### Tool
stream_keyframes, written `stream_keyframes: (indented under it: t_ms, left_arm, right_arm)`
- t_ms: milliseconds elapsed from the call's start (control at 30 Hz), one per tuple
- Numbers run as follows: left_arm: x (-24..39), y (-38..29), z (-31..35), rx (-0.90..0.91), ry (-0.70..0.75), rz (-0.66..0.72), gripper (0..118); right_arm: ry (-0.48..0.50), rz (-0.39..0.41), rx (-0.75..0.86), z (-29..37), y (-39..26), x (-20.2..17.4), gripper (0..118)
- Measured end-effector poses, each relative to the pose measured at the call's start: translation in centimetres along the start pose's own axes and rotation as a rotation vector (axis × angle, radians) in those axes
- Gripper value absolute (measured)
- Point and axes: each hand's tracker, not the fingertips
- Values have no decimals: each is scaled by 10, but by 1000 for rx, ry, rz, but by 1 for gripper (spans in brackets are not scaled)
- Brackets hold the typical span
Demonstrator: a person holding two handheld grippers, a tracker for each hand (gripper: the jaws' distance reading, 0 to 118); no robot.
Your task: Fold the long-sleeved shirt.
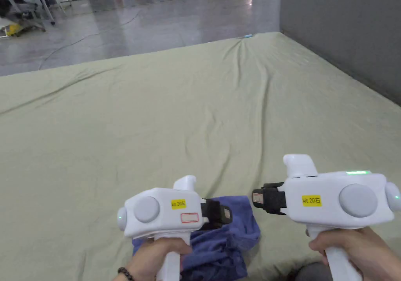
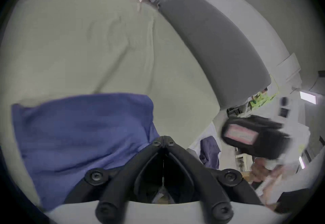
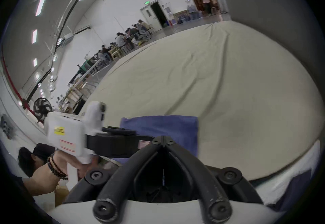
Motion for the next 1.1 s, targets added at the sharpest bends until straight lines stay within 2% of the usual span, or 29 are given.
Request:
stream_keyframes:
  t_ms: [167,267,400,467,533,600,667,700,733,767,933,1033,1100]
  left_arm:
    - [-33,-13,78,128,77,31,0]
    - [-58,-24,102,159,132,92,0]
    - [-89,-37,114,172,138,177,0]
    - [-98,-42,114,177,165,198,0]
    - [-108,-44,114,187,164,206,0]
    - [-119,-44,112,197,141,241,20]
    - [-129,-42,107,181,115,260,41]
    - [-133,-42,103,157,104,262,90]
    - [-135,-42,99,154,95,261,113]
    - [-140,-43,96,201,59,264,118]
    - [-164,-42,75,162,118,355,118]
    - [-178,-42,62,165,-4,429,118]
    - [-180,-40,55,176,-66,428,118]
  right_arm:
    - [104,34,-110,-69,6,-30,0]
    - [120,10,-198,-105,2,-33,0]
    - [77,1,-264,-134,-10,-23,0]
    - [-11,19,-287,-139,-17,-11,0]
    - [-27,12,-324,-145,-24,5,0]
    - [28,-59,-342,-147,-33,21,0]
    - [58,-82,-312,-146,-35,27,0]
    - [58,-85,-316,-146,-35,28,0]
    - [54,-80,-315,-146,-35,26,0]
    - [49,-65,-314,-147,-36,24,0]
    - [44,-55,-313,-147,-36,23,0]
    - [56,-64,-310,-147,-36,27,0]
    - [60,-66,-311,-146,-36,27,0]
